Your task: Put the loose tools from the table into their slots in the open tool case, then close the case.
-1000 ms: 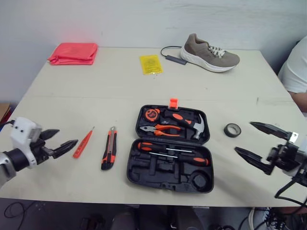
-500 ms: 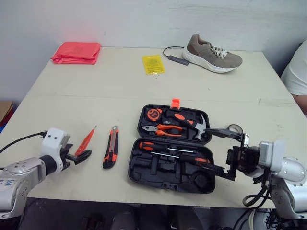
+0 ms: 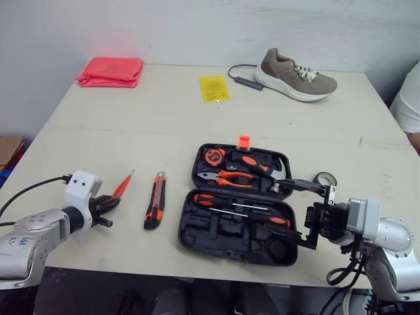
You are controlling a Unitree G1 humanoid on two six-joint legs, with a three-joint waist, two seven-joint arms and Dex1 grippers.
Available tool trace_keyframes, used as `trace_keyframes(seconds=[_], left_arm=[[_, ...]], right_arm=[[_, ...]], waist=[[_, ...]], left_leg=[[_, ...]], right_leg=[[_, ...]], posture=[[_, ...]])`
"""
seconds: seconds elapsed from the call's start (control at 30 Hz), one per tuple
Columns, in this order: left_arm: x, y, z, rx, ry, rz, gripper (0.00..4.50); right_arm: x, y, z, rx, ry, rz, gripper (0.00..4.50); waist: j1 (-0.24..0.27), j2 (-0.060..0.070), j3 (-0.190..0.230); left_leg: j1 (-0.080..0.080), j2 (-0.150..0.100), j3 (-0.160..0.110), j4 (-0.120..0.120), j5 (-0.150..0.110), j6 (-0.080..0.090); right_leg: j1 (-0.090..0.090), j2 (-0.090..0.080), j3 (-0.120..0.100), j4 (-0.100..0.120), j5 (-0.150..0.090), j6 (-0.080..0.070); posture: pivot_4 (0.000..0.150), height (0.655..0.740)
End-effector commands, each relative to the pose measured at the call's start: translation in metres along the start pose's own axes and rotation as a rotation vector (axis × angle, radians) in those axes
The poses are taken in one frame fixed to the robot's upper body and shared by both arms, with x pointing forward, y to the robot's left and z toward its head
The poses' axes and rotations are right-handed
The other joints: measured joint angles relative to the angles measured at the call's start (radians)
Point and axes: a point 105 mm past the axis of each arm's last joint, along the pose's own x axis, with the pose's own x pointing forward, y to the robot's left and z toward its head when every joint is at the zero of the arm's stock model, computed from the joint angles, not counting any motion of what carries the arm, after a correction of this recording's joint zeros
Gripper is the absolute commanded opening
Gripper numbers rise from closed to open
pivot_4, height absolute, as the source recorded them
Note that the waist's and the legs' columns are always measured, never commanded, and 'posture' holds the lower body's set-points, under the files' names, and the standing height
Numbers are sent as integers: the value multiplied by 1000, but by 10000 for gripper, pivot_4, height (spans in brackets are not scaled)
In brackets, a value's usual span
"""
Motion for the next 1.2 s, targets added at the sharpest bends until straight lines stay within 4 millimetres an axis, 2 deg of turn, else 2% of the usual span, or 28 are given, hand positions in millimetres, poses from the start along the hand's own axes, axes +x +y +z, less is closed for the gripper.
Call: trace_keyframes(seconds=[0.03, 0.13, 0.27, 0.33, 0.4, 0.5, 0.7, 0.83, 1.07, 1.2], left_arm=[[9, -10, -19, -29, 66, -56, 3154], [6, -4, -2, -11, -42, -53, 3154], [-10, -2, 48, 94, -296, -135, 3154], [-20, -13, 67, 236, -374, -239, 3154], [-29, -32, 78, 412, -396, -387, 3154], [-36, -60, 80, 650, -361, -595, 3154], [-32, -113, 86, 911, -313, -882, 3154], [-22, -139, 88, 953, -200, -971, 3154], [3, -179, 87, 1054, -72, -1016, 3154], [14, -190, 84, 1115, -28, -1009, 3154]], right_arm=[[1, 1, 7, -24, -12, 3, 45000], [-1, 1, 6, -23, 1, 0, 45000], [-3, 0, 5, -22, 12, -7, 45000], [-7, -1, 4, -22, 26, -13, 45000], [-12, -2, 1, -12, 55, -11, 45000], [-17, -6, -2, -12, 81, -31, 45000], [-23, 0, -7, -3, 120, -23, 45000], [-26, 2, -7, 7, 137, -31, 45000], [-32, 7, -6, 14, 167, -64, 45000], [-33, 13, -3, 17, 180, -83, 45000]], waist=[[0, 1, -1], [1, 2, -1], [1, -2, 1], [-2, -6, 1], [-3, -6, 2], [-3, -5, 2], [-3, -5, 2], [0, -5, 2], [-2, -5, 2], [-2, -5, 2]], left_leg=[[0, 0, 0, 0, 0, 0], [1, 0, 0, 0, 0, 0], [-1, 0, -1, 1, 0, 0], [-2, 1, -1, 1, 0, 0], [-2, 1, -1, 1, 0, 0], [-2, 0, 1, 0, 0, 0], [-1, 1, 4, 2, 0, 0], [-3, 3, 4, 7, -1, 1], [-3, 3, 7, 10, -2, 2], [-3, 3, 7, 10, -2, 2]], right_leg=[[0, 0, 0, 0, 0, 0], [1, 0, 0, 0, 0, 0], [0, 0, -1, 0, 0, 0], [-1, 1, -1, 1, 0, 0], [-1, 1, -1, 0, 0, 0], [-2, 1, -1, -1, 0, 0], [-2, 4, -2, 0, 0, 0], [-2, 14, 0, 0, 1, 1], [-2, 17, 2, 0, 1, 3], [-3, 18, 8, 0, 1, 3]], posture=[[1500, 7400], [1500, 7400], [1500, 7400], [1500, 7400], [1500, 7400], [1500, 7400], [1500, 7400], [1500, 7400], [1500, 7400], [1500, 7400]])
